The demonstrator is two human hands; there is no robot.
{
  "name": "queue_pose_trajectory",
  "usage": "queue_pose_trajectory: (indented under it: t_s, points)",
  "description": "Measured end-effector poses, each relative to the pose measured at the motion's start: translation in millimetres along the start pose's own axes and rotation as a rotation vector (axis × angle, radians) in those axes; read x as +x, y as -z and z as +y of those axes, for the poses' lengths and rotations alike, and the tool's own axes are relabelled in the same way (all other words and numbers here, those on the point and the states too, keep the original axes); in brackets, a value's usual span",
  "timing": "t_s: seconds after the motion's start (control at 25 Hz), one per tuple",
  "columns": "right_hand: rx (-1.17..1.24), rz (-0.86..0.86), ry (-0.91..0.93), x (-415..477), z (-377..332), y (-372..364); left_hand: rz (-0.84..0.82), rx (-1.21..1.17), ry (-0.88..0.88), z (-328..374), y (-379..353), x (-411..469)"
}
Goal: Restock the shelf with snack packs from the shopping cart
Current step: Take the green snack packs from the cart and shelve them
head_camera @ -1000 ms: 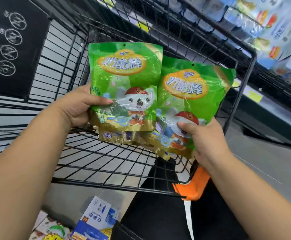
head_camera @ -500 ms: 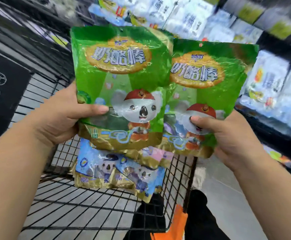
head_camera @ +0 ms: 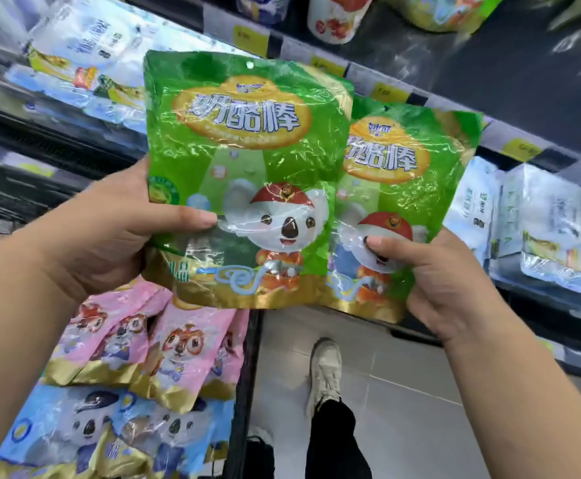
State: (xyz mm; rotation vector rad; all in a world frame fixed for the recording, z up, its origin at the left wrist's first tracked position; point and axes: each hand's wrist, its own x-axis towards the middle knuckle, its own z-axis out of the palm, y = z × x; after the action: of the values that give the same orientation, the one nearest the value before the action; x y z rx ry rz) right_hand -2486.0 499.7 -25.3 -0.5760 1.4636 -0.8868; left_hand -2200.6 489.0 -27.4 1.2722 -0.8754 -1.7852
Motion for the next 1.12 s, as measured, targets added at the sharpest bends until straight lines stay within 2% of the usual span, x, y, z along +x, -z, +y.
queue_pose_trajectory:
  t_s: [0.16,0.6,0.84,1.12]
  points:
    - [0.004,0.015,-0.006,24.2,-22.2,35.9,-0.048,0.077,0.029,11.7,-43.5,33.8]
    - [-0.007,-0.025,0.068,98.8,-86.2,106.5,0.087,0.066,-0.005,21.8,-111.0,96.1]
    - [-0.052,-0.081,0.142,136.3,-118.1,115.3,0.143,0.047,-0.049,30.7,-116.5,115.2]
    - [-0.008,-0.142,0.328,167.9,-158.3,113.9,0.179,0.073,-0.139,29.9,-121.2,127.7]
